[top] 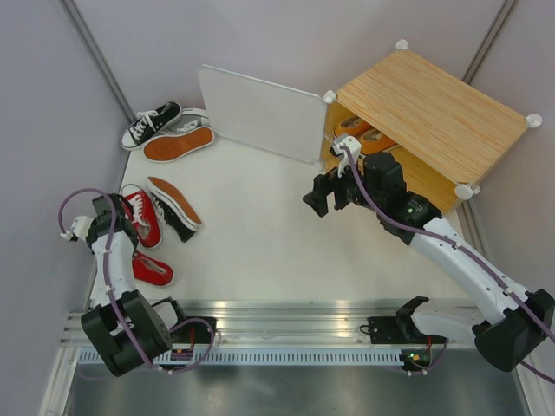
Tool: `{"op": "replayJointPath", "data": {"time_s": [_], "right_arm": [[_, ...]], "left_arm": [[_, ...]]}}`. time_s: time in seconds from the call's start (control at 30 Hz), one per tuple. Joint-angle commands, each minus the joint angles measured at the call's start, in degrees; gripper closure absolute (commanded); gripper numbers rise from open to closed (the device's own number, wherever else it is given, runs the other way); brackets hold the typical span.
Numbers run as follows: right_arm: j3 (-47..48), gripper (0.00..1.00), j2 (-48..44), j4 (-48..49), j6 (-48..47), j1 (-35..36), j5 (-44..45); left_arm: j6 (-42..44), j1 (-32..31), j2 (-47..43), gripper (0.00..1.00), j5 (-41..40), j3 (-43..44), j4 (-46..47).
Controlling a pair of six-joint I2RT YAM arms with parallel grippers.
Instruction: Place and organize the shoes in the shoe cabinet
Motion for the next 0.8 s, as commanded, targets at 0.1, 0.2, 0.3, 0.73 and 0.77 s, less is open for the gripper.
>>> {"op": "replayJointPath", "data": {"time_s": [0.1, 0.2, 0.3, 0.73, 0.77], "right_arm": [[3.0, 0.02, 1.5, 0.3, -0.6, 0.2, -1.0], [3.4, 0.02, 1.7, 0.3, -0.6, 0.2, -1.0], [3.5, 0.02, 1.6, 0.3, -0.5, 0.1, -0.6], [3.9, 0.02, -2.6, -1.6, -1.5, 0.1, 7.5], [3.6, 0.02, -3.6, -2.2, -1.6, 0.2, 9.0]], "left_arm": [[4.4, -6.0, -4.0, 0.98, -8.1, 8.8, -1.2], [6.4, -13.5, -3.9, 0.98, -11.7, 12.2, -1.8], [9.0, -22.9, -1.8, 0.98, -10.9, 16.0, -1.9], [19.2, -63.8, 21.6, 0.98, -2.8, 32.7, 2.6], [21.2, -65.5, 25.1, 0.98, 0.1, 34.5, 4.4]]}}
